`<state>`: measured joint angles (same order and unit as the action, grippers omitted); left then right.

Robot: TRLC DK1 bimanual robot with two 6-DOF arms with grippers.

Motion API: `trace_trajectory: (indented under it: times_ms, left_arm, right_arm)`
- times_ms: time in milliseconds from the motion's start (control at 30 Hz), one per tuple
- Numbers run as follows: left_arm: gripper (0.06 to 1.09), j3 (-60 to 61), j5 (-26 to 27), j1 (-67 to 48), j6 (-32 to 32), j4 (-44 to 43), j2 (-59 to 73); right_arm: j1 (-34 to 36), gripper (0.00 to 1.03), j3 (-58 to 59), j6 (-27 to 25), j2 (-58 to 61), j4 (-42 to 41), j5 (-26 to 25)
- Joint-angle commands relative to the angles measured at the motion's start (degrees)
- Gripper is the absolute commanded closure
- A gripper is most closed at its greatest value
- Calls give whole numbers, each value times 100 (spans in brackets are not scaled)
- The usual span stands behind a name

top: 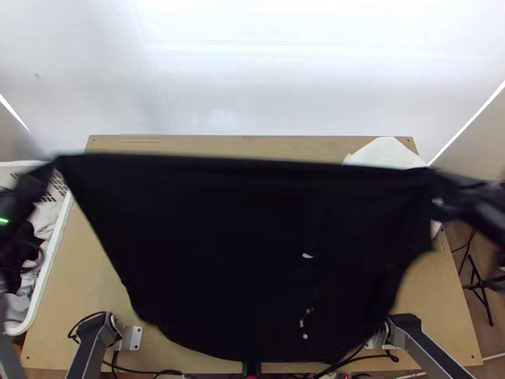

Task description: Fold the t-shirt

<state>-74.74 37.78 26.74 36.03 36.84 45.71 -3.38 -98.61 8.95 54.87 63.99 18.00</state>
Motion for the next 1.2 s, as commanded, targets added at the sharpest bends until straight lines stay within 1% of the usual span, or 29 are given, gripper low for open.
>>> trace_trajectory:
  times_ms: [0,67,100,167,367,433,500,733,900,1167]
  left_arm:
    - [105,2904,-183,-275,-1116,43,-590]
    - [105,3352,-324,-380,-1467,-54,-432]
    - [105,3449,-500,-442,-1511,-291,-326]
    - [105,3449,-623,-679,-1494,-634,52]
    - [105,2675,-1089,-1259,-1503,-1293,2249]
    - [105,2341,-1335,-1356,-1485,-1689,2891]
    - [105,1963,-1466,-1435,-1476,-2014,3532]
    - [105,21,-1783,-1444,-1160,-2032,5703]
    - [105,-1087,-1994,-1453,-1160,-1786,6898]
    - [105,-2062,-2451,-1356,-1107,-1759,7892]
  right_arm:
    - [-321,100,3014,28,-275,-1169,125]
    - [-409,100,3260,72,-117,-1521,125]
    - [-445,100,3313,81,6,-1670,125]
    - [-497,100,3330,89,296,-1943,125]
    - [-568,100,3032,1,1421,-2654,116]
    - [-550,100,2856,-69,1817,-2813,116]
    - [-497,100,2680,-139,2194,-2971,116]
    - [-374,100,1722,-429,3715,-3164,116]
    - [-348,100,966,-464,4734,-3182,116]
    - [-374,100,254,-394,5895,-3182,116]
